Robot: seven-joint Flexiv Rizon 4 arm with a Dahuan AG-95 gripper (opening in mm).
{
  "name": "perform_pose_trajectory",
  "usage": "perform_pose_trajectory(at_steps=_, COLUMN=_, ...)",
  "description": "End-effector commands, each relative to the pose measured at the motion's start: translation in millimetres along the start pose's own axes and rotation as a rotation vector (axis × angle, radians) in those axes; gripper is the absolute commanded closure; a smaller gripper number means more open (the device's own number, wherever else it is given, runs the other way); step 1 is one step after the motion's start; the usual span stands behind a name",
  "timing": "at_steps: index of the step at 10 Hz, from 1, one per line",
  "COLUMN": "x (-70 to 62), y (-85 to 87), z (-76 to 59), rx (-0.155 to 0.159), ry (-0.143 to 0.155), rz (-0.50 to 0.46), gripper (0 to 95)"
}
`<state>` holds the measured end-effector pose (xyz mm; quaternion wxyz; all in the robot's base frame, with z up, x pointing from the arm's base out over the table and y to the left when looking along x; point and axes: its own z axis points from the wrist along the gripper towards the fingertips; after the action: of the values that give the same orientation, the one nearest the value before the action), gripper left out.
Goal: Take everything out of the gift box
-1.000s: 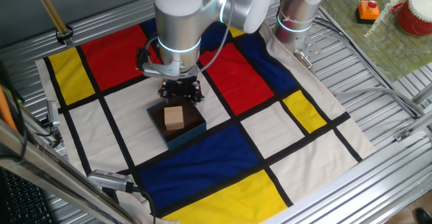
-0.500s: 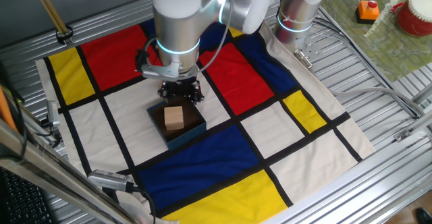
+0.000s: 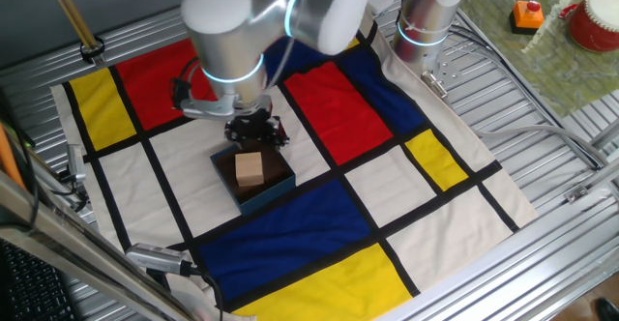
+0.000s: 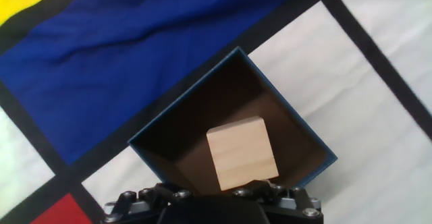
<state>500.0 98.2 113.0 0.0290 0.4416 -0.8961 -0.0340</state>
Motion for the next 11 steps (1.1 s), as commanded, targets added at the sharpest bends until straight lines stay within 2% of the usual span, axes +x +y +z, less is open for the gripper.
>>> perform_pose_trajectory(at_steps=1, x=1.0, y=0.7, z=-0.1, rx=0.053, ry=0.001, rz=0.005, gripper=38.0)
perform_pose_trajectory(at_steps=7, x=1.0, y=0.7, z=-0.1, rx=0.055, ry=-0.026, rz=0.000, gripper=38.0)
perform_pose_trajectory(at_steps=11, x=1.0, y=0.7, z=-0.1, rx=0.058, ry=-0.027, rz=0.002, gripper=38.0)
